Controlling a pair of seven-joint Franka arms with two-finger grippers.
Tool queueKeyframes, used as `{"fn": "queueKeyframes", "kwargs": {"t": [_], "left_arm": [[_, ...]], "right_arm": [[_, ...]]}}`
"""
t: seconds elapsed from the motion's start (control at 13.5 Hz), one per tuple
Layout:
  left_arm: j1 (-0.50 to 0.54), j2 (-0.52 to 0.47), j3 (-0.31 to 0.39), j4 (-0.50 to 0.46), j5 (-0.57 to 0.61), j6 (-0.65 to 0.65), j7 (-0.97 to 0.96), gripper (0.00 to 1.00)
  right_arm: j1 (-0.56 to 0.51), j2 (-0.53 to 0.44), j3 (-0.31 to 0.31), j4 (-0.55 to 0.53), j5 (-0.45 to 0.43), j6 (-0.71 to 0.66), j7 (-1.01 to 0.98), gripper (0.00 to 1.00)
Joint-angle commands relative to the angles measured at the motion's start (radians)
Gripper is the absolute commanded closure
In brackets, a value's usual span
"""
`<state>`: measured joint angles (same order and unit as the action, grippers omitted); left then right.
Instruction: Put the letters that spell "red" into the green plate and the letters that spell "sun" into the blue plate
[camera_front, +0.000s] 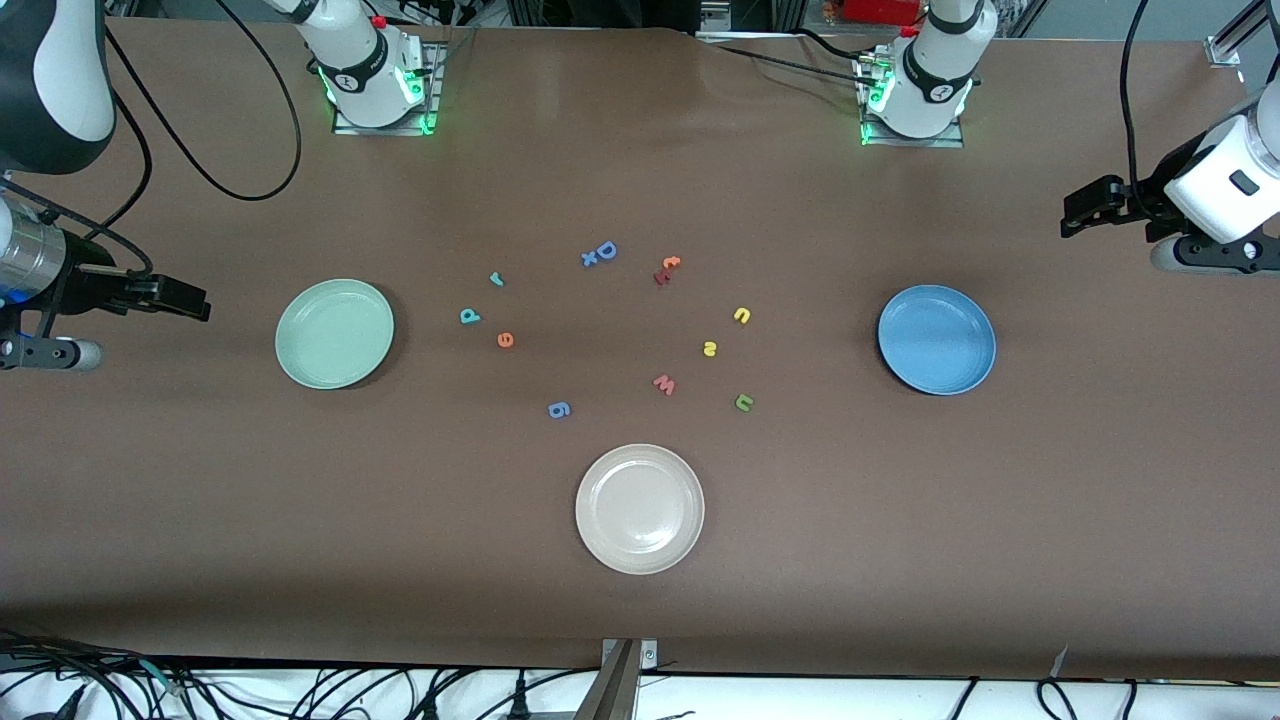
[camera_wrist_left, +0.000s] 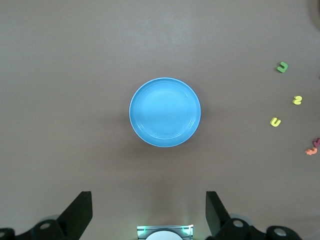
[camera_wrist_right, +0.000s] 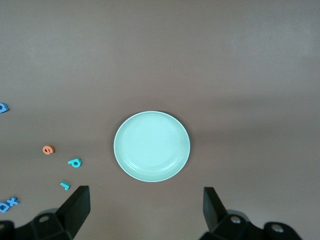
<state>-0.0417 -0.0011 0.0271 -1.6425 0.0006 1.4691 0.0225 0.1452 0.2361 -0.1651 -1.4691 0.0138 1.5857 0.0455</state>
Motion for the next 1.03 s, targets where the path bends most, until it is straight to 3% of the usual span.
{"fn": "queueKeyframes", "kwargs": {"t": [0.0, 0.96], "left_arm": [[-0.009, -0.002, 0.004, -0.007, 0.007, 0.010, 0.007, 0.00], [-0.009, 0.001, 0.002, -0.007, 0.007, 0.010, 0.005, 0.00]], "right_arm": [[0.004, -0.014, -0.002, -0.014, 0.002, 0.002, 0.013, 0.00], [0.005, -0.015, -0.002, -0.014, 0.022, -0.006, 0.016, 0.00]]}}
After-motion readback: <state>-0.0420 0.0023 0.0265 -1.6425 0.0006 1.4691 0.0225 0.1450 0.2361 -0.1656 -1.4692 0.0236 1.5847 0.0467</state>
